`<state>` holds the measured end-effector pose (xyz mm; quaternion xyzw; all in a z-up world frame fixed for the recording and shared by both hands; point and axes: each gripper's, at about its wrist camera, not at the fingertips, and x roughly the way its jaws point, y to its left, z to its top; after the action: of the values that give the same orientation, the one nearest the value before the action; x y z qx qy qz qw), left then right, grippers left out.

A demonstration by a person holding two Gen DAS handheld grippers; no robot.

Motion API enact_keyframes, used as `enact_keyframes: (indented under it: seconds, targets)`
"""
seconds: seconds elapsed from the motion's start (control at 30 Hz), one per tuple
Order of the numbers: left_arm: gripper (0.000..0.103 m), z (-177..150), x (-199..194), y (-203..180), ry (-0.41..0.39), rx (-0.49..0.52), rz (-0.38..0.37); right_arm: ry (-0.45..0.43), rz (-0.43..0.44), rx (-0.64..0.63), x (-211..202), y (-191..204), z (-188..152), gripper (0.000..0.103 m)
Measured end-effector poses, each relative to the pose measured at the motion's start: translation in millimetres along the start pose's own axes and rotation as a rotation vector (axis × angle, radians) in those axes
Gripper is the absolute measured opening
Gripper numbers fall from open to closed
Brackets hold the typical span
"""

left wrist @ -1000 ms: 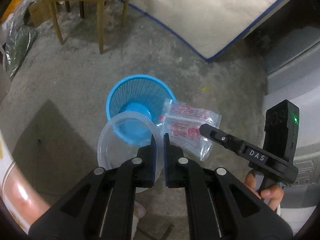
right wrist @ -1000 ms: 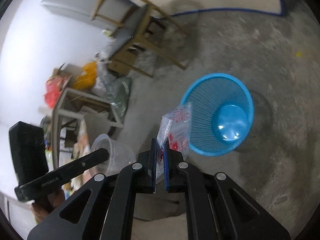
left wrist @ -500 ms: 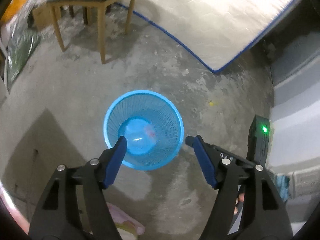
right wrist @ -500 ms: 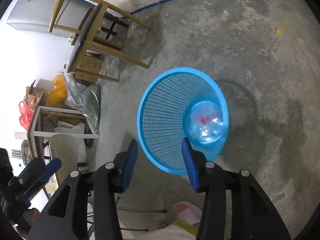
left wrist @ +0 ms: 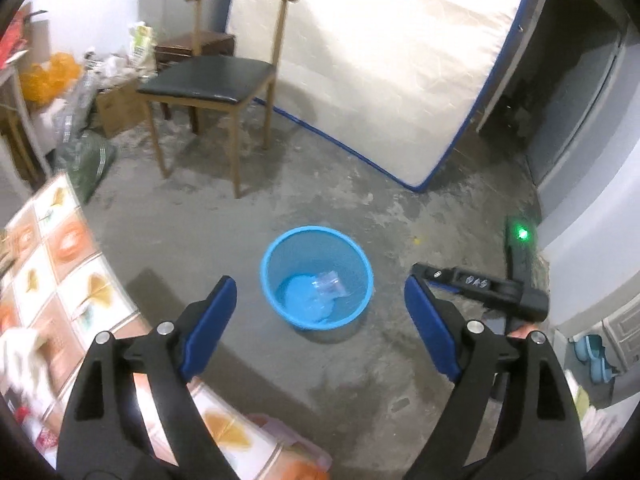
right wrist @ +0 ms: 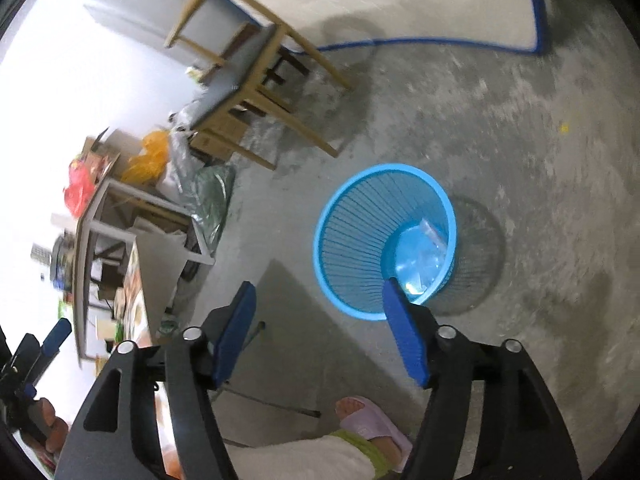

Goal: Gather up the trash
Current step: 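Move both tools back over the table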

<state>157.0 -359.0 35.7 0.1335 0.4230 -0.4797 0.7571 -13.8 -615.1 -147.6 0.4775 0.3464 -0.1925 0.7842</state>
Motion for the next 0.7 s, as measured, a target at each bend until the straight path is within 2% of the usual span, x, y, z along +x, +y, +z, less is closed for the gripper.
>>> enact_keyframes:
  seconds: [0.17,0.27,0.43,0.57,0.63,0.7]
  targets:
    - [0.084,-44.1,-70.7,12.8,-0.054,-0.054,0.028,-0.048,-0.033,-0.179,-47.6,50.6,-36.1,0.08]
    - [0.084,-79.7,-112.4,24.0,-0.086,-0.079,0.056,-0.075,-0.082,-0.31,-69.8,87.2,-62.2,0.087]
    - [0.087,-130.9,-164.5,58.0,-0.158,-0.22,0.092,-0.099,-0.19,-0.501,-84.5,152.9,-106.8,0.095]
    - [0.09,-171.4,-208.0,94.8,-0.213,-0.342,0.168,-0.165,-0.251,-0.689,-91.8,212.7,-143.2,0.096]
    - [0.092,-187.3,-224.8,112.6,-0.229,-0.397,0.195,-0.186,-0.24,-0.763,-93.4,239.9,-158.6,0.096]
    - [0.094,-201.5,-239.6,130.1,-0.244,-0.456,0.228,-0.197,-0.194,-0.817,-94.2,266.6,-170.2,0.096]
